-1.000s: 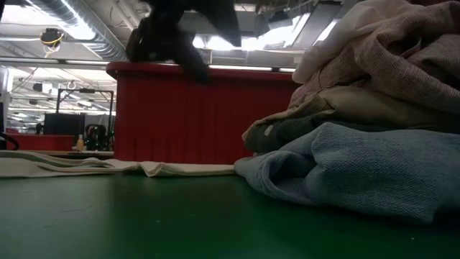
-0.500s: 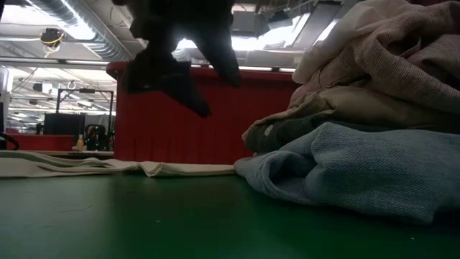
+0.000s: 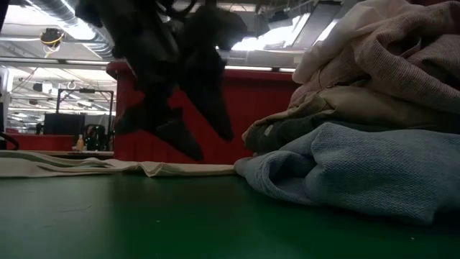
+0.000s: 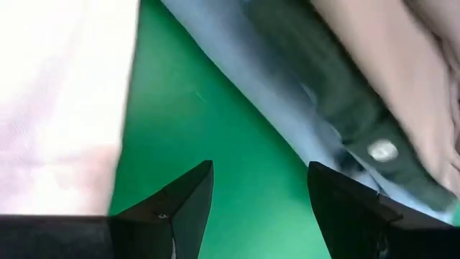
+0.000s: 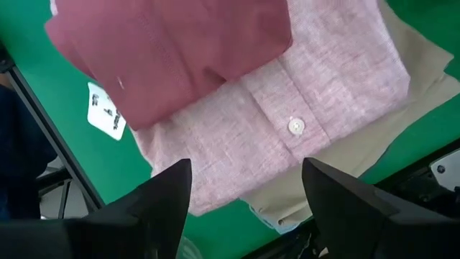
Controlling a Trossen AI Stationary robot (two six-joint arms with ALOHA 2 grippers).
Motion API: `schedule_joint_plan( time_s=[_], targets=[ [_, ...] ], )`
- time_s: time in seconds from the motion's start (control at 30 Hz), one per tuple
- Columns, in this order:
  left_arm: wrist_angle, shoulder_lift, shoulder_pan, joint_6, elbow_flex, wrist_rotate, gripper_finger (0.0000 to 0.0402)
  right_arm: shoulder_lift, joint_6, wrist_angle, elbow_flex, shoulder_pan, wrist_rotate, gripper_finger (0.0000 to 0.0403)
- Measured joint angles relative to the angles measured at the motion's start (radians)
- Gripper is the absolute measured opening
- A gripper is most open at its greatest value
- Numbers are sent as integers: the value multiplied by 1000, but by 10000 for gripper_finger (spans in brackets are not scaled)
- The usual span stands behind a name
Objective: Fold laundry
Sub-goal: Put the stacked clothes into the red bin
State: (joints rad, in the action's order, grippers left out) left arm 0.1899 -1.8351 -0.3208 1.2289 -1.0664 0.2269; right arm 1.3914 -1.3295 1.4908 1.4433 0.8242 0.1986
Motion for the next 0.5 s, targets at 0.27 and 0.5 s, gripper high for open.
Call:
schedule_joint_plan(
  time_s=[0.27,0.5],
  targets=[
    [-156,0,32,26,73,16,220,0,0,0,0,0,28,266],
    [-204,-21,9,74,88,37,220,0,0,-1,0,0,28,266]
  ],
)
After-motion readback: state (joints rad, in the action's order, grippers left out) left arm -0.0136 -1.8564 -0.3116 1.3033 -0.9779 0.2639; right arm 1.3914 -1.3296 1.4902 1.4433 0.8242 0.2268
